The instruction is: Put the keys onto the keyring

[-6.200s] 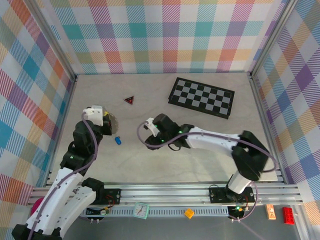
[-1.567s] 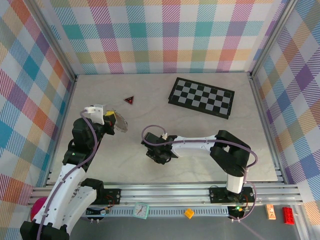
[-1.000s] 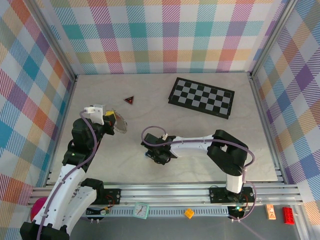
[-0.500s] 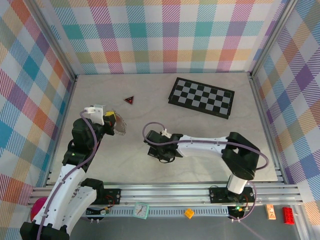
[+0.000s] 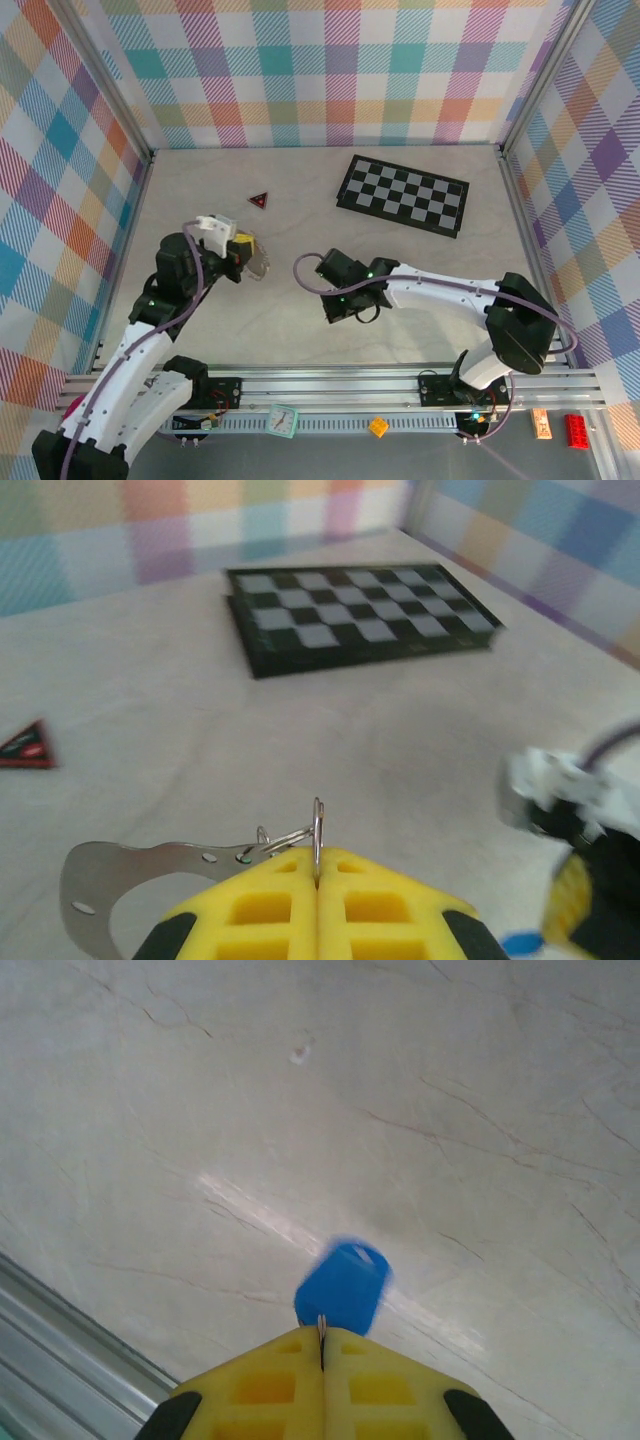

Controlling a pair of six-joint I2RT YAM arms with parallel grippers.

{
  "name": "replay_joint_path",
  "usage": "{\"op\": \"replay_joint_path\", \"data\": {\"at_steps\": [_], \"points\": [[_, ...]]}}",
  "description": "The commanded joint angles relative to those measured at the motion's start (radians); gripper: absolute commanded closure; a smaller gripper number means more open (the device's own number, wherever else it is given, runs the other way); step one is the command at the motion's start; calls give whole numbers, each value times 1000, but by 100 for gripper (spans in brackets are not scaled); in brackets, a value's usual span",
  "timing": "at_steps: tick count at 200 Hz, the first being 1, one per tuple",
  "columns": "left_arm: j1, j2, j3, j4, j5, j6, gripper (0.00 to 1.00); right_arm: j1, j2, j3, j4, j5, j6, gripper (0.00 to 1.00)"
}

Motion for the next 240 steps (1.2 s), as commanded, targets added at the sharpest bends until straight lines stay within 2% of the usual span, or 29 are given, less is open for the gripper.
{"op": "replay_joint_path", "data": {"at_steps": [1,44,70,112,145,198,240], "points": [[-67,30,65,-58,74,133,100,-50,-46,-32,-48,-140,-132,100],[-124,106,98,-136,148,279,100,-90,-51,-82,-22,-293,-167,100],[-144,143,111,-138,186,337,100,-105,-47,-111,40,-334,-153,100],[-153,173,102,-104,213,403,100,-117,-94,-136,133,-341,-157,100],[-154,168,81,-42,266,406,100,-117,-174,-164,203,-335,-181,100],[-155,171,66,-31,299,367,100,-118,-332,-208,287,-294,-272,100],[-165,180,59,-48,342,359,100,-117,-368,-180,307,-276,-392,100]]}}
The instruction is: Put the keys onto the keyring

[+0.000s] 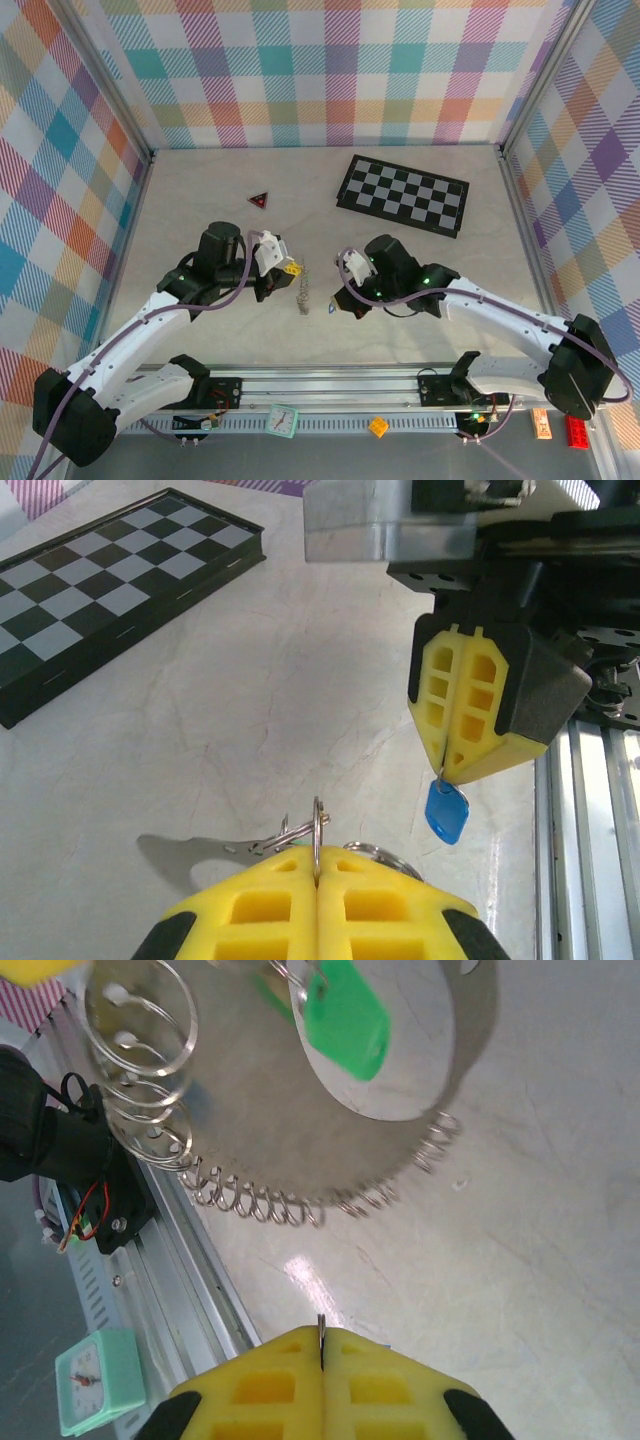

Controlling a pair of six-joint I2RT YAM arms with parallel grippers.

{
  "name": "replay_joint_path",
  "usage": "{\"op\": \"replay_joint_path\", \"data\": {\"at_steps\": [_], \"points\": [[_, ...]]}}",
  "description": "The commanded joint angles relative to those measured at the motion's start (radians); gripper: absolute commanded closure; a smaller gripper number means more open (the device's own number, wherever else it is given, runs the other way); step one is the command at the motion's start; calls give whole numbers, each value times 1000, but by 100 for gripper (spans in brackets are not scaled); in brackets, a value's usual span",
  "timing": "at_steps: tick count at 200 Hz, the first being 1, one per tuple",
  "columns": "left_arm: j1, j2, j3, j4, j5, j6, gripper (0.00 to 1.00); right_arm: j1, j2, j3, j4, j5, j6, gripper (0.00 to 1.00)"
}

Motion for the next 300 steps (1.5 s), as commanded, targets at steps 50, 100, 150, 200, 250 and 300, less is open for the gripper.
{"op": "replay_joint_path", "data": {"at_steps": [50,100,150,200,250,300], "points": [[-30,17,9,16,120,-34,100,-1,-117,1,148,-13,-378,100],[-84,36,25,20,36,-96,100,-1,-122,34,215,-61,-318,100],[-106,54,47,10,2,-153,100,0,-90,41,211,-26,-325,100],[-119,79,71,1,-13,-192,100,1,-60,58,215,-31,-315,100],[-128,83,75,-4,-9,-192,100,5,-38,64,249,-18,-294,100],[-132,88,77,-3,-3,-193,100,14,-15,77,253,0,-295,100]]}}
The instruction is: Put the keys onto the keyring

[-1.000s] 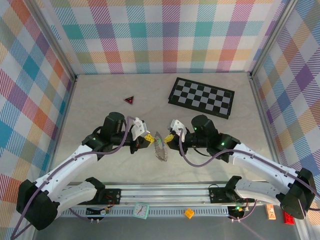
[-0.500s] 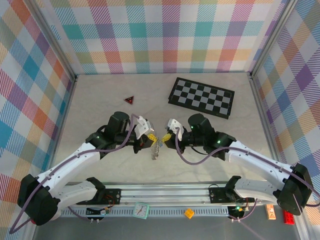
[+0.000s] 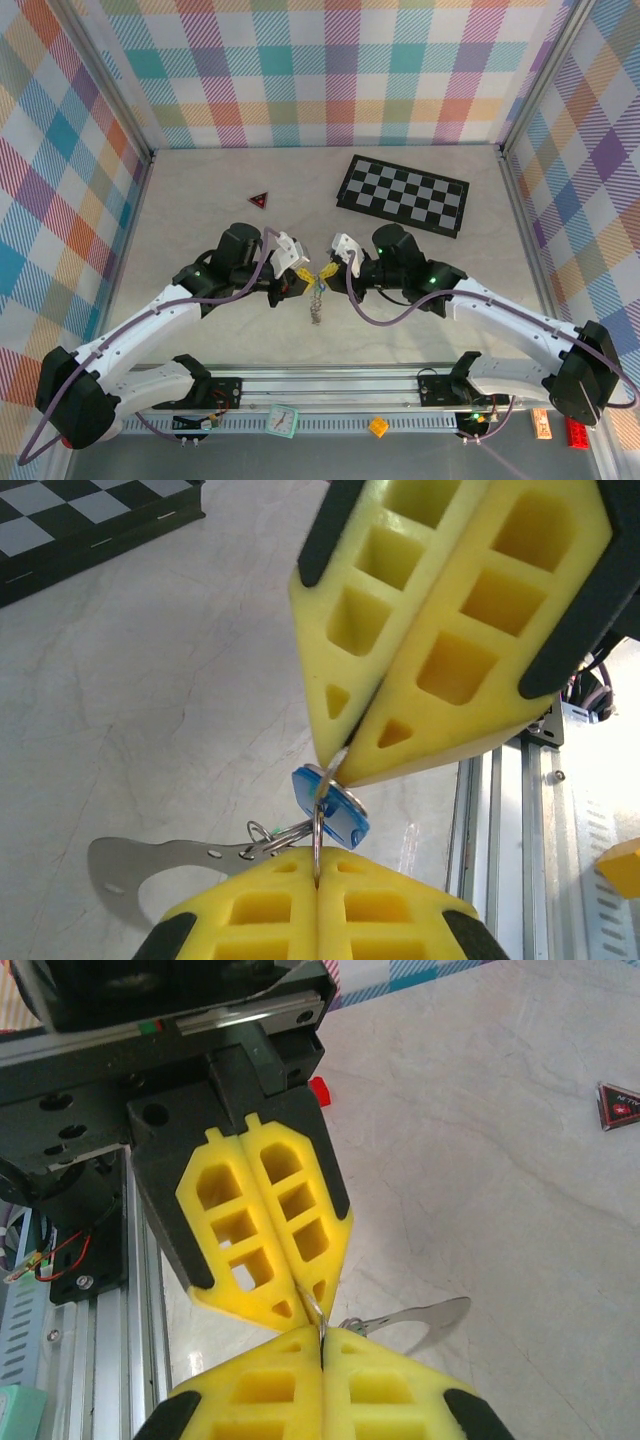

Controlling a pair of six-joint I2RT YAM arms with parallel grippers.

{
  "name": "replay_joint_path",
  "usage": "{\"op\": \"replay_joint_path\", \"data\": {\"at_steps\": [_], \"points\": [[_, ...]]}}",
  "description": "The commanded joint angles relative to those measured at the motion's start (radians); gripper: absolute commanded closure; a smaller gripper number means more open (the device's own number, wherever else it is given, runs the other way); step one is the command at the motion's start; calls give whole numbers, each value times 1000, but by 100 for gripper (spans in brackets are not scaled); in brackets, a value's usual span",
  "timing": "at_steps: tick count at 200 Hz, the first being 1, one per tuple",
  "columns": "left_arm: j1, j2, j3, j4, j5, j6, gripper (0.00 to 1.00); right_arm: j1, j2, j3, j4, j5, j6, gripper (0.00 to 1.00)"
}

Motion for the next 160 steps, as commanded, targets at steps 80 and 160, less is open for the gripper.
{"op": "replay_joint_path", "data": {"at_steps": [80,160], "points": [[-11,4,41,14,-6,-26,100,15,-32,12,-15,78,-12,100],[-12,9,42,16,-4,-34,100,24,-4,16,-48,-30,-27,100]]}}
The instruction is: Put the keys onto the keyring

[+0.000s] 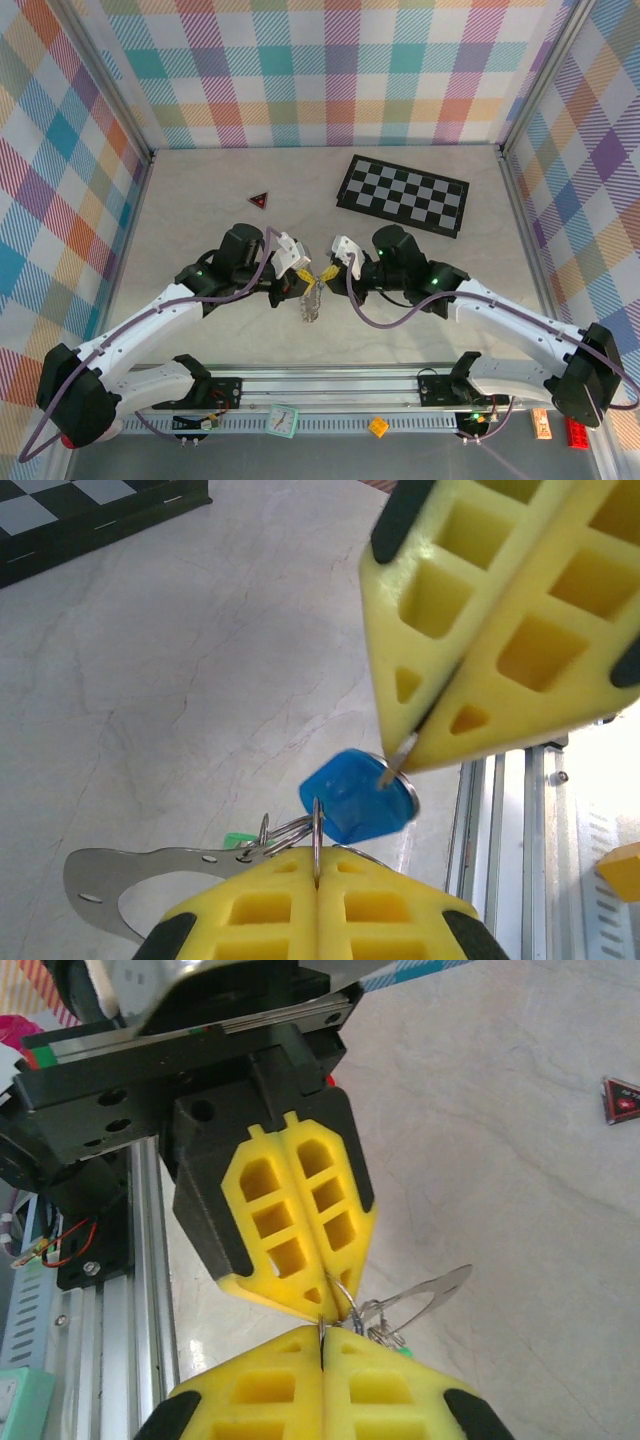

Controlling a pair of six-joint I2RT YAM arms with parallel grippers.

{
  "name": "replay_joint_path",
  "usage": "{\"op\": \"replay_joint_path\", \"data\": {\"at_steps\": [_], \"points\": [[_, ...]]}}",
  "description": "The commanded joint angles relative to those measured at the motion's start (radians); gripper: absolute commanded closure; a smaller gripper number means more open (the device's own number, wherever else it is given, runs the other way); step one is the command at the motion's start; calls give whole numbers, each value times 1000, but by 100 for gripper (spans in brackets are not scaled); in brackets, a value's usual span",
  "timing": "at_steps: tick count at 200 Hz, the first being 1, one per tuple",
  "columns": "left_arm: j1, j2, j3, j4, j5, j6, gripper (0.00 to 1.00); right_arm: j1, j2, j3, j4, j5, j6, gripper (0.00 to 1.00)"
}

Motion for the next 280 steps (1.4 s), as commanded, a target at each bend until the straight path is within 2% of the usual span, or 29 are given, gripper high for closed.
{"op": "replay_joint_path", "data": {"at_steps": [1,151,222,280], "points": [[-11,0,42,21,12,-11,100,8,20,12,7,-32,-13,100],[-12,-4,39,20,31,-18,100,17,60,21,50,32,3,100],[-15,3,42,19,36,-19,100,19,60,20,95,119,44,100],[-20,0,36,24,20,-19,100,19,66,19,119,198,138,100]]}}
